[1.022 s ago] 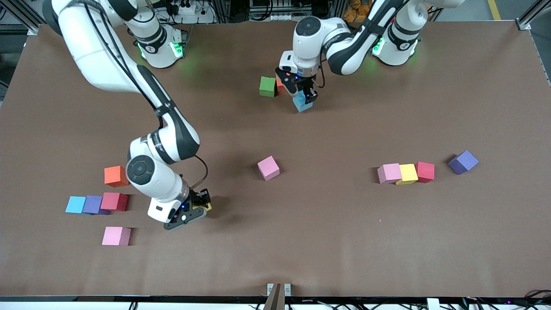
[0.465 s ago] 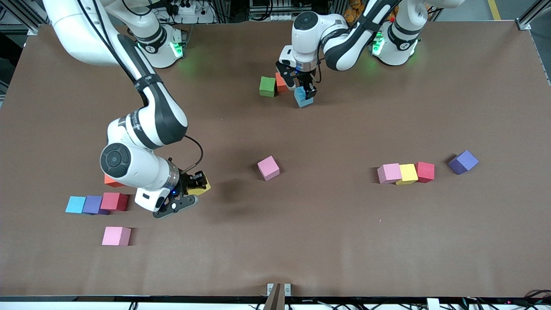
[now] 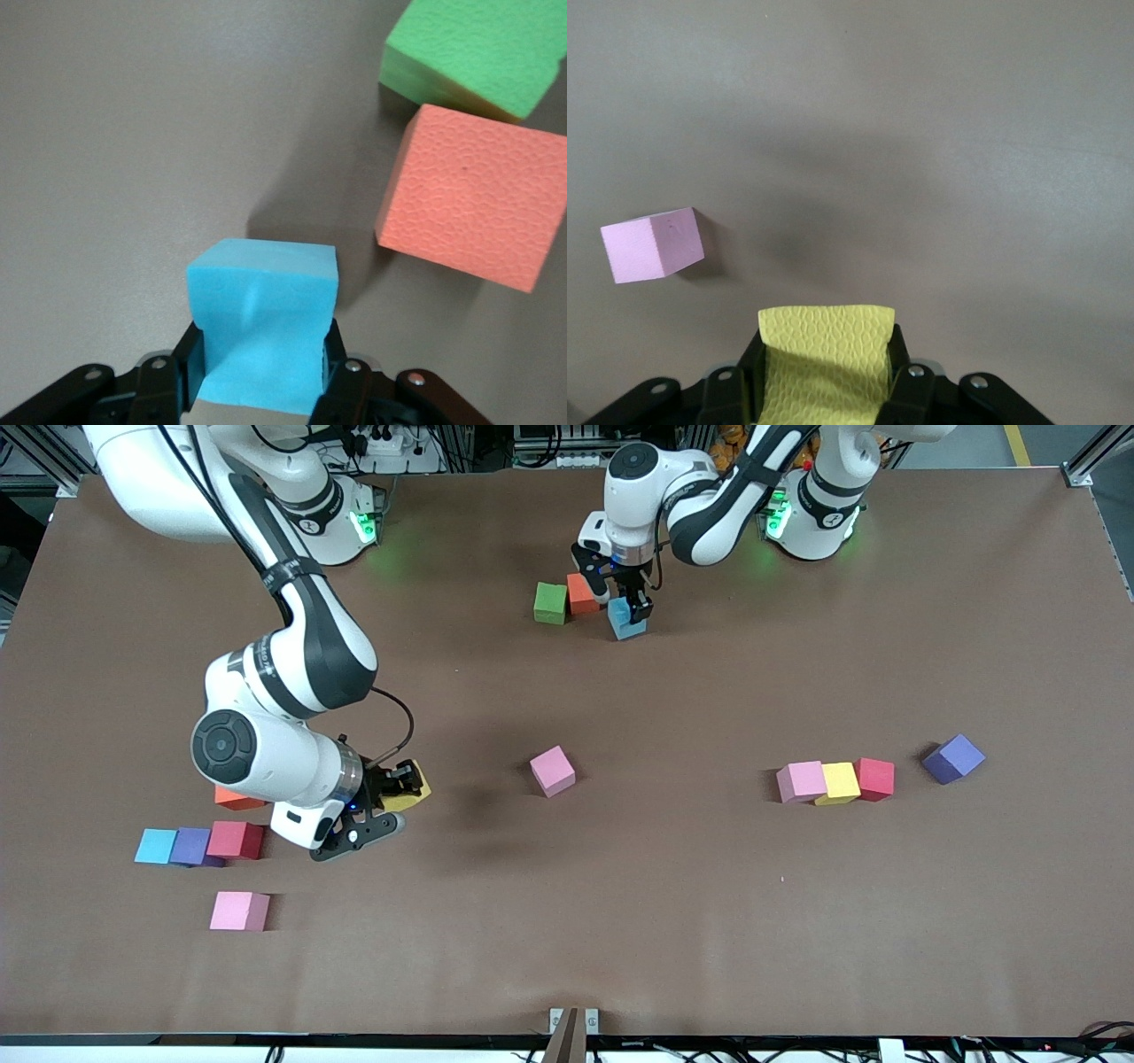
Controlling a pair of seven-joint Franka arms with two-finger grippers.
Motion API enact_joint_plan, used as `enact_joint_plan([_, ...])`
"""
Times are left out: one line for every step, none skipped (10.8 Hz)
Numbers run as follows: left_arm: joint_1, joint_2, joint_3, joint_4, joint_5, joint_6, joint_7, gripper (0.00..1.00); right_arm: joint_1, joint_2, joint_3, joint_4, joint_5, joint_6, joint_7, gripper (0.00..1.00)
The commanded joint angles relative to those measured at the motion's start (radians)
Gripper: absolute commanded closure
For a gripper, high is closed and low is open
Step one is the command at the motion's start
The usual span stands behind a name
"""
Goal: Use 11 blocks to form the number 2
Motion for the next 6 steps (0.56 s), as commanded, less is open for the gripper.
enact_joint_plan([0.000, -0.039, -0.015, -0.033, 0.025, 0.017, -0.018, 0.96, -0.007, -0.056, 0.011, -0.033, 0.026, -0.035, 0.045, 0.79])
enact_joint_plan([-0.006, -0.039, -0.017, -0.036, 0.025, 0.017, -0.018, 0.96, -0.005, -0.062, 0.011, -0.035, 0.032, -0.041, 0.064, 0.79])
enact_joint_plan([-0.006, -0.039, -0.035, -0.039, 0.025, 0.017, -0.018, 0.96, -0.004, -0.062, 0.013, -0.033, 0.056, -0.052, 0.084, 0.79])
enact_joint_plan([-0.006, -0.039, -0.041, -0.041, 0.027, 0.017, -0.018, 0.96, -0.001, -0.062, 0.013, -0.033, 0.061, -0.052, 0.101, 0.79])
enact_joint_plan([-0.006, -0.036, -0.051, -0.039, 0.046, 0.017, -0.018, 0.96, 0.001, -0.062, 0.013, -0.035, 0.063, -0.052, 0.105, 0.79])
enact_joint_plan([-0.006, -0.031, -0.051, -0.039, 0.083, 0.017, -0.018, 0.96, 0.001, -0.060, 0.013, -0.035, 0.063, -0.052, 0.121, 0.79])
